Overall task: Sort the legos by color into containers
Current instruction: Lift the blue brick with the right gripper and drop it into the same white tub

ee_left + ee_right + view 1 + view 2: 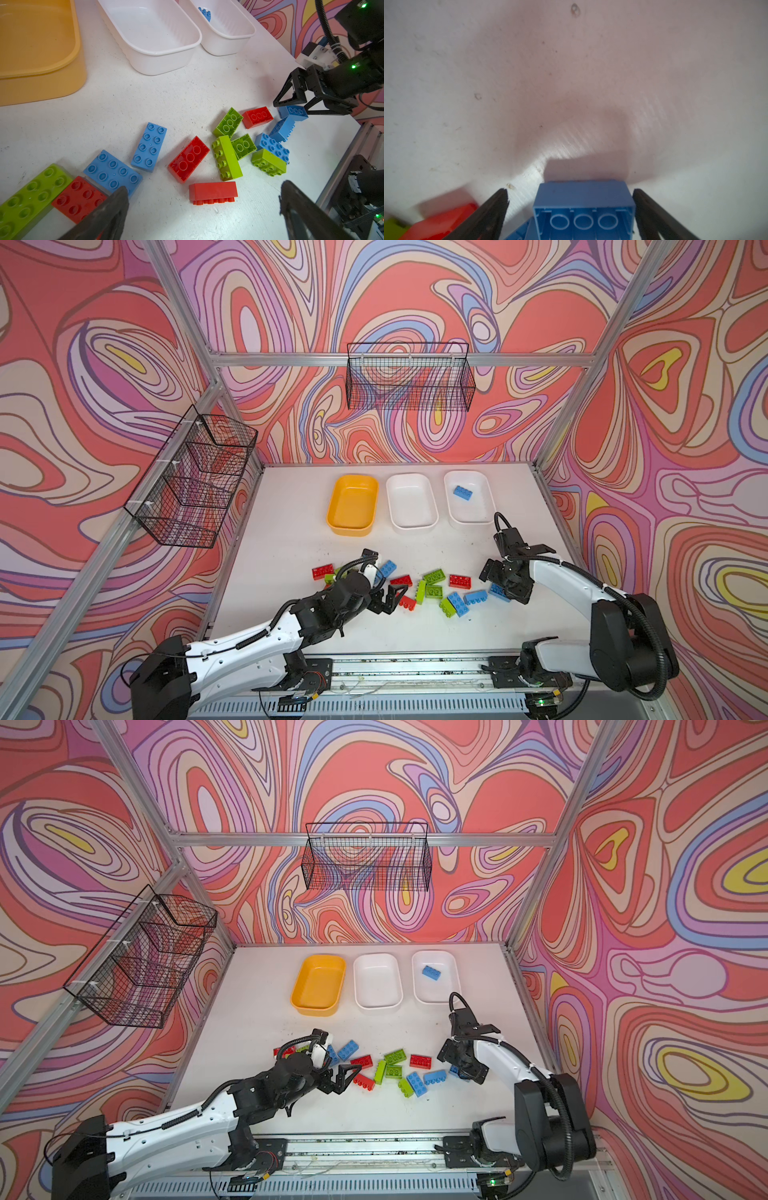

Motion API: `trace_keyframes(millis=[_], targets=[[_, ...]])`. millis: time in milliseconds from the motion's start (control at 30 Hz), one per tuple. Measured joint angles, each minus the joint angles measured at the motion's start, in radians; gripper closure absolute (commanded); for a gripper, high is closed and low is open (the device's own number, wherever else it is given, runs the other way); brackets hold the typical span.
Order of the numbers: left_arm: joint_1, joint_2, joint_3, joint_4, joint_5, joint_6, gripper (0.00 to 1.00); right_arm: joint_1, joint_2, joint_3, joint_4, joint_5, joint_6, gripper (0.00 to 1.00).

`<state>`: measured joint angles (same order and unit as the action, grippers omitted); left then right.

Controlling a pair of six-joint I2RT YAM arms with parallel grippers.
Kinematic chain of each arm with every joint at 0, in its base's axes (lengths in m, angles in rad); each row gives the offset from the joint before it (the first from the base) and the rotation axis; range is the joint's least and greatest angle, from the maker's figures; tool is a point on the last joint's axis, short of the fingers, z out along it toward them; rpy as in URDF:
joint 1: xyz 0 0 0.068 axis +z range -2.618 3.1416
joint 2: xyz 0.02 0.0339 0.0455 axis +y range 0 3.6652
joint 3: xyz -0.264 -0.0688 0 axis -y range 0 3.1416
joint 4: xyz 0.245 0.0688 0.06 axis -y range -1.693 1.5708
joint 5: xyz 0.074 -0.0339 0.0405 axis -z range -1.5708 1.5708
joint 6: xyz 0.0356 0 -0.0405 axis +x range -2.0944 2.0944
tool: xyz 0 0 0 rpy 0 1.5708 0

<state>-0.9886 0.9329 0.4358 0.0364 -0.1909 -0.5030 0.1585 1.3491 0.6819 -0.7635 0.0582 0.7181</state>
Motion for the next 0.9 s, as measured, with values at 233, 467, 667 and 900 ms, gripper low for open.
trace_keyframes(millis=[233,467,667,900], targets=[[0.000,0.080,0.114,-0.051,0.001,-0.007,0.14,0.000,0.012,-0.020,0.040,0.006,-0.017,0.06],[0.000,0.126,0.126,-0.061,0.019,-0.011,0.00,0.000,0.008,-0.027,0.064,0.016,-0.030,0.25],[0.000,0.124,0.126,-0.060,0.038,-0.002,0.00,0.000,0.009,-0.026,0.078,0.013,-0.045,0.47],[0.000,0.153,0.187,-0.053,0.058,0.049,0.00,0.000,0.017,0.063,0.041,-0.005,-0.056,0.49]])
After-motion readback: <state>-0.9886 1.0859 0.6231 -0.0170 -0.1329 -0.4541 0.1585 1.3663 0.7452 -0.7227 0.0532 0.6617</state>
